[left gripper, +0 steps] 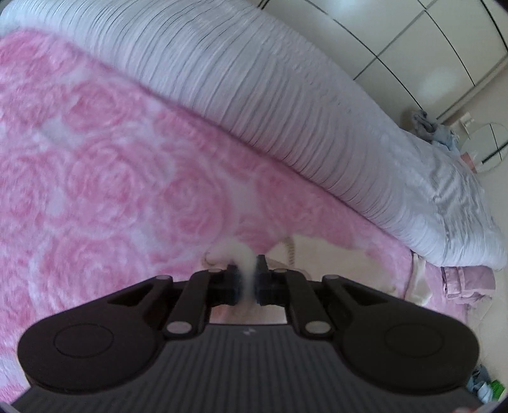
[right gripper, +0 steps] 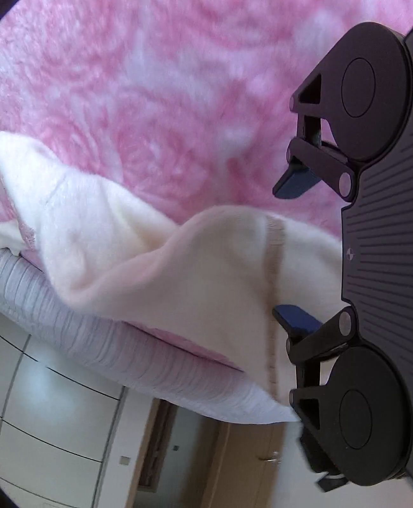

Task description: Fold clothes

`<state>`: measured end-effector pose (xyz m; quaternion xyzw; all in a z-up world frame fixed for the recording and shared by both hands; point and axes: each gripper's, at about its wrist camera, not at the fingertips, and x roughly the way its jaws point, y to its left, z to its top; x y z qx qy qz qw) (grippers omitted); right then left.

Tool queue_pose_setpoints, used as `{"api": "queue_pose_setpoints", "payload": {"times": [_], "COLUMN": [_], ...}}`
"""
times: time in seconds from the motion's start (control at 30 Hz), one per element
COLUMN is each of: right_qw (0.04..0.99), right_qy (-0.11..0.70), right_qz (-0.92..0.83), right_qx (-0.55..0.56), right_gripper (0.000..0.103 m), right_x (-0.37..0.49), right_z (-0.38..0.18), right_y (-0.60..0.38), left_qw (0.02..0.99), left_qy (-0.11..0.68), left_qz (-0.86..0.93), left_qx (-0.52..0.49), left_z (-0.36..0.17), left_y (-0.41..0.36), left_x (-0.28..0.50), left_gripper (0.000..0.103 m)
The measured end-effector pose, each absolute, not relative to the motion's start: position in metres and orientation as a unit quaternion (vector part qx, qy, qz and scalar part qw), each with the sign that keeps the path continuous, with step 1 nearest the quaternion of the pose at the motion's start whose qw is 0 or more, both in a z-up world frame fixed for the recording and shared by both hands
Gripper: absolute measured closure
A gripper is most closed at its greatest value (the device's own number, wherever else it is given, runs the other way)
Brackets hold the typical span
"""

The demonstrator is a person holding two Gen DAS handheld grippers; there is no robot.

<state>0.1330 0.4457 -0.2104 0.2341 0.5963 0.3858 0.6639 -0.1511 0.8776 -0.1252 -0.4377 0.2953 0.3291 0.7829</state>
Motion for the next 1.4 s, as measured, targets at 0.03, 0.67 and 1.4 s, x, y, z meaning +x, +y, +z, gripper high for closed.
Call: {"api": "queue_pose_setpoints", "payload": {"times": [0.03,0.67,1.4], "right_qw": [0.662,0.621,0.675], "right_qy": [0.600,0.605,0.663], "right_qz": [0.384,0.486,0.323], "right_qx": [0.233,0.109,0.034], "right_gripper": [0.035,0.098,0.061], "right_x": [0.134,0.175,0.185], "right_z": [-0.216,-0.092,-0.138], "right_y": [0.452,0.320,0.278], "left_qw": [0.781,0.763,0.692], "left_qy": [0.295,0.289,0.303], "left_qz": [0.329,0.247,0.389], "left_qx": [-0.442,-0.523,-0.527], "left_z": [-0.127,-0.062,-0.188], "left_y": [0.877,0.660,0.687], "left_x": [-0.153,-0.293,-0.233], "left_gripper": [0.096,0.096,0.070]}}
